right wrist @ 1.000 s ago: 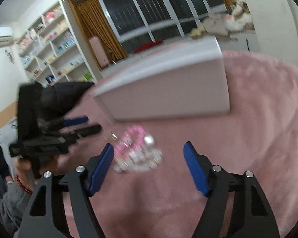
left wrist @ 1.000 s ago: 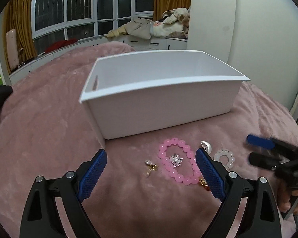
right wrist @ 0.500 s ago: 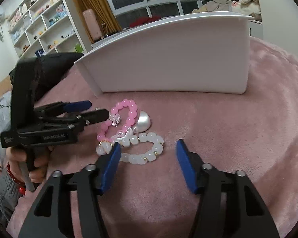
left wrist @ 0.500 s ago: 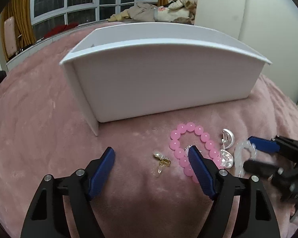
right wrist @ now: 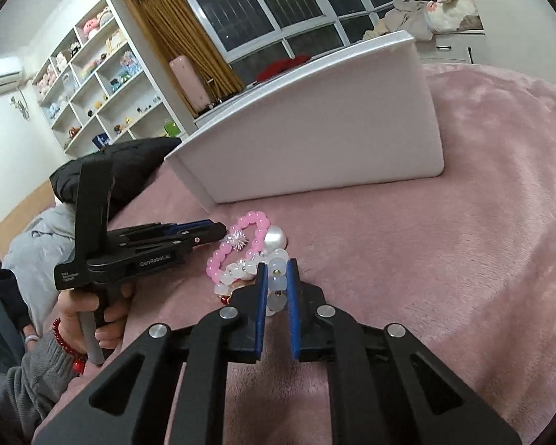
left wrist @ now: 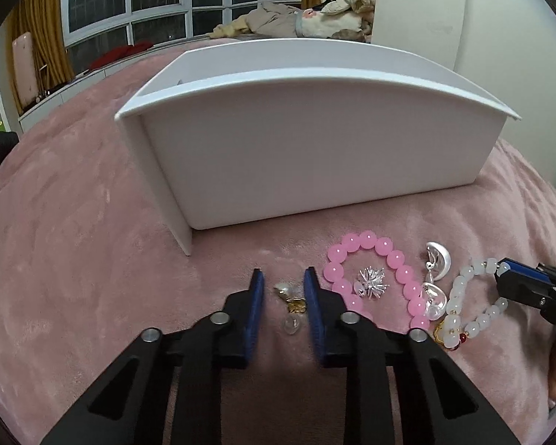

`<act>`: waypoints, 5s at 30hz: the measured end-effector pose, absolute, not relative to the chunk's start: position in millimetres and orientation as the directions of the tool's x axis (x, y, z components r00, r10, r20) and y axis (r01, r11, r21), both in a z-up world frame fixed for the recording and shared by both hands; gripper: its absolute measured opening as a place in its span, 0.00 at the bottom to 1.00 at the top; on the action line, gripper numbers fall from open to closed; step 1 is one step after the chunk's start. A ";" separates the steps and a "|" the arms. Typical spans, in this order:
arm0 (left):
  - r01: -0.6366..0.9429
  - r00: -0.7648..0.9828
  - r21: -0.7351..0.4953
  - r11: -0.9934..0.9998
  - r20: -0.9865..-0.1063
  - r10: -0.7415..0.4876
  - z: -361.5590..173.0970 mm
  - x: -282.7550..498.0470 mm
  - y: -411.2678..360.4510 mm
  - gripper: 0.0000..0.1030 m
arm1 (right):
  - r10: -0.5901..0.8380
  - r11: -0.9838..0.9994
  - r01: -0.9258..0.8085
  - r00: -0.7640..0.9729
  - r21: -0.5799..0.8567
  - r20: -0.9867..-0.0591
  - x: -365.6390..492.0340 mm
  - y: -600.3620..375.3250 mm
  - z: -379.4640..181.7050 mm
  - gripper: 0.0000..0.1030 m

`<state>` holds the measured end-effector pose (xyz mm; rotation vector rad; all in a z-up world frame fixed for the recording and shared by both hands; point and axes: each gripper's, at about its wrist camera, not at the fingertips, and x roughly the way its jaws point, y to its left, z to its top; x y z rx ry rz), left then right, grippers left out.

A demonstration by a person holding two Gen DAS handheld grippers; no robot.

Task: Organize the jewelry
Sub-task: 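Grasp the gold earring with the left tool while the right tool grasps the white bead bracelet, then lift the gold earring and white bracelet and carry both over the box, then open both tools to release the earring and bracelet into the box, then move both open tools back down to the remaining jewelry beside the box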

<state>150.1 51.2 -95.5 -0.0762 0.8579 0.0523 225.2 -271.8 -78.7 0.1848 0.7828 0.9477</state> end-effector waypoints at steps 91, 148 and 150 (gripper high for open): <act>0.022 0.748 -0.200 0.980 -0.647 -0.149 -26.3 220.4 116.0 0.17 | 0.596 0.790 -0.565 0.616 0.238 -0.515 337.1 -191.2 9.8 0.10; 0.085 0.793 -0.143 0.986 -0.590 -0.154 -29.1 140.1 52.4 0.70 | 0.734 0.634 -0.712 0.429 0.303 -0.527 220.9 -207.2 -72.1 0.75; 0.078 0.783 -0.139 0.987 -0.605 -0.147 -37.4 139.0 51.6 0.70 | 0.741 0.628 -0.703 0.409 0.334 -0.532 225.3 -210.6 -75.1 0.75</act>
